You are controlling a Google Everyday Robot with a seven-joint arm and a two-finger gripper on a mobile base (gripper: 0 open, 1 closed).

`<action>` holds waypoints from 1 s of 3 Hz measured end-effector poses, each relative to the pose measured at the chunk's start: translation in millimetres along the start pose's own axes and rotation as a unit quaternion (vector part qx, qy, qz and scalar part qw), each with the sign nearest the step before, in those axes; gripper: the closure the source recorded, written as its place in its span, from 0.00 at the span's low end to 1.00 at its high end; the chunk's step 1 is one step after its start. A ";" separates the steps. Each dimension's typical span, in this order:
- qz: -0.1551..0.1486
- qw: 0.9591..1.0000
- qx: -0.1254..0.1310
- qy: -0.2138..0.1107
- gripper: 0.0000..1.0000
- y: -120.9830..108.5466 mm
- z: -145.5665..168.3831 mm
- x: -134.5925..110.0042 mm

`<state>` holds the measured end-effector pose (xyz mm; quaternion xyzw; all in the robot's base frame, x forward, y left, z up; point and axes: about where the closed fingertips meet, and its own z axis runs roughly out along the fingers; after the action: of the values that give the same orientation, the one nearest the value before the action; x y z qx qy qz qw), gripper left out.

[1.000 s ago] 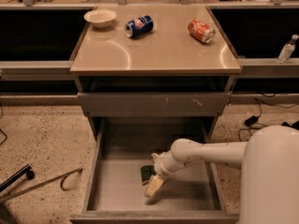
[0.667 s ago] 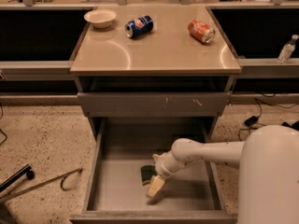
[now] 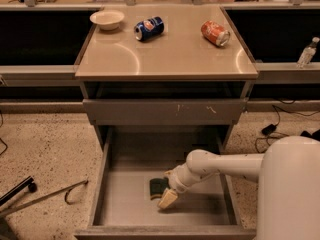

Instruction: Pick sponge from middle drawer and place on counter

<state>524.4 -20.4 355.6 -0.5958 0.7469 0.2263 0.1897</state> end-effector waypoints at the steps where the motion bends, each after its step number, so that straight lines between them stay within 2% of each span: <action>1: 0.000 1.000 0.000 0.000 0.50 0.0 0.0 0.0; 2: 0.000 1.000 0.000 0.000 0.73 0.0 -0.1 -0.1; 3: -0.003 1.000 -0.011 -0.019 0.95 -2.1 -27.2 -17.2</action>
Offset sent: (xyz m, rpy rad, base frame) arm 0.0000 0.0000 0.0000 0.0000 0.0000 0.0000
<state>529.9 -22.3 387.2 -0.5955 0.7388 0.2455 0.1983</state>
